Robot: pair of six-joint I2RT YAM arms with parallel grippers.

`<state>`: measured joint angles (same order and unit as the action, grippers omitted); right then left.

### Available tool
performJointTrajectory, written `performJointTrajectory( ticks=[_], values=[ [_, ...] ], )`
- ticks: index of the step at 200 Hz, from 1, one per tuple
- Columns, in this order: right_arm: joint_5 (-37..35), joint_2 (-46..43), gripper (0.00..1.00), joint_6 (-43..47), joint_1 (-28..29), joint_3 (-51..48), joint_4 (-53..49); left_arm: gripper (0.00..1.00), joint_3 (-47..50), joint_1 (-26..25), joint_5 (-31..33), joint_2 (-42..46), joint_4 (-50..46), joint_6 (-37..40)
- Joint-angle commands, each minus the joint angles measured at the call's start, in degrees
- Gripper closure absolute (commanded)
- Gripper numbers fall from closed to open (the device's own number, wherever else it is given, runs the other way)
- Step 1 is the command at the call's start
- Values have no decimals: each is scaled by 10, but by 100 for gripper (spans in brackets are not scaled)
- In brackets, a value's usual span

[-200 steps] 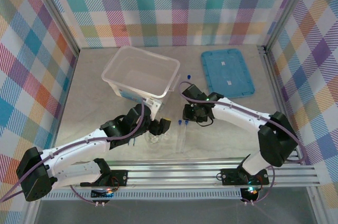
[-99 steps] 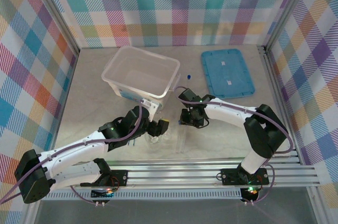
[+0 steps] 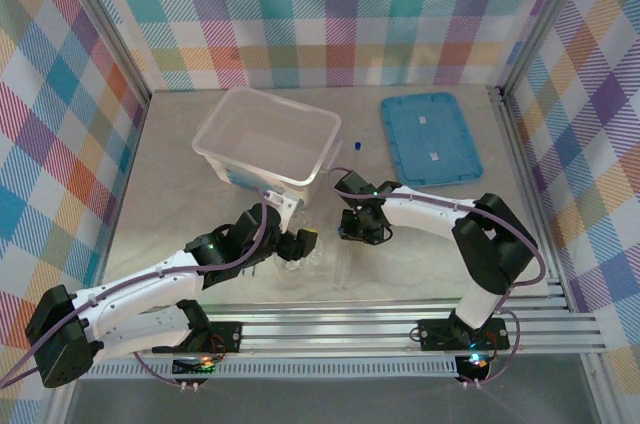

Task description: Organize the chemistry lab equipment

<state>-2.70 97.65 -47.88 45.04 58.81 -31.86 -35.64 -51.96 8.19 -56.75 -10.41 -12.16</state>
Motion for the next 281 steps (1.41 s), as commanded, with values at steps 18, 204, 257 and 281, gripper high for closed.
performJointTrajectory(
  ticks=[18,204,257,281],
  values=[
    [-3,21,70,-13,8,8,0,24,10,8,-2,16,7,-3],
    [-88,44,73,14,11,23,-71,25,-15,18,-34,-13,8,1],
    [-81,61,78,17,11,24,-61,25,-30,8,-32,-18,-3,6],
    [-82,53,82,16,10,22,-58,25,-40,4,-33,-24,-6,6]
  ],
)
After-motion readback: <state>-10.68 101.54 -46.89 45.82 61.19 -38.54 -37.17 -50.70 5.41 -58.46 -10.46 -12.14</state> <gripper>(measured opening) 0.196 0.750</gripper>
